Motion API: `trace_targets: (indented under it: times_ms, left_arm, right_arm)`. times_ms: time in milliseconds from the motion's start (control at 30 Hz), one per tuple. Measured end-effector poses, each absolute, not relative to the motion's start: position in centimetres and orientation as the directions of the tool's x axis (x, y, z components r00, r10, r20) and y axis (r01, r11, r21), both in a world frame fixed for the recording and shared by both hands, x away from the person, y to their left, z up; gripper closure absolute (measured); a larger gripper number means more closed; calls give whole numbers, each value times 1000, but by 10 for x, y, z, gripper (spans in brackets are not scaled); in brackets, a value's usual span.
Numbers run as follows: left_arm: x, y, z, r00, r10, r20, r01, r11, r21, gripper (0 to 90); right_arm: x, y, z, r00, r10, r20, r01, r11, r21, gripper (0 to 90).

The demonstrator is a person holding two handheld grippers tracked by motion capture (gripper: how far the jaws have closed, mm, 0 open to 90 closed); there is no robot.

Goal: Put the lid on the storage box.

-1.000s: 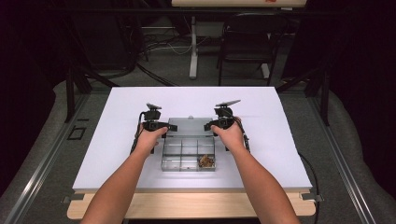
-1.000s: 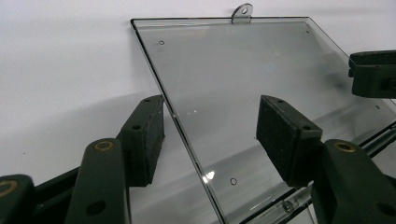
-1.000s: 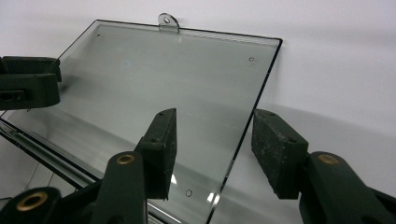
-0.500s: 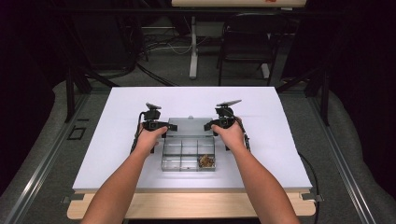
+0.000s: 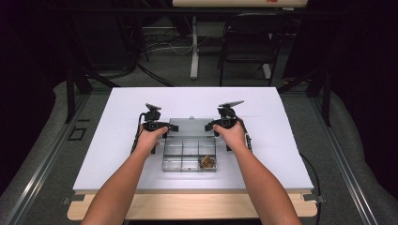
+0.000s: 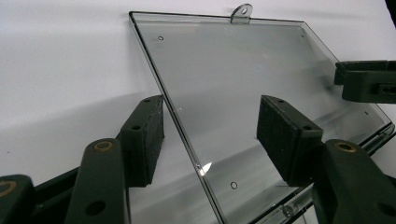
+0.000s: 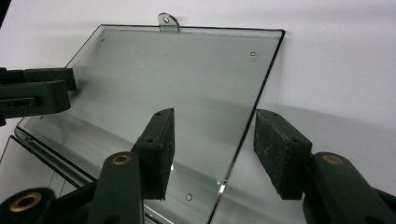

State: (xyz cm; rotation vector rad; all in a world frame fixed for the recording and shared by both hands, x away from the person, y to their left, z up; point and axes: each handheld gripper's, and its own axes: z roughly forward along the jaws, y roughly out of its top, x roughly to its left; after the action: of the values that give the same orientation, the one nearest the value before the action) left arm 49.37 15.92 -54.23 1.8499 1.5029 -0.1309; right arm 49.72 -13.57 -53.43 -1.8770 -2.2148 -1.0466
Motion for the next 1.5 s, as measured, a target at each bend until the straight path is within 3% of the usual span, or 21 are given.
trace_targets:
  times_ms: [900,1500]
  left_arm:
    - [494,159,-543,313,801,-511,881,-43,472,416]
    - [492,158,-536,316,814,-488,865,-36,500,468]
  right_arm:
    - [501,-139,-539,-229,828,512,911,-3,413,482]
    - [498,-137,-534,-246,832,497,889,-11,458,490]
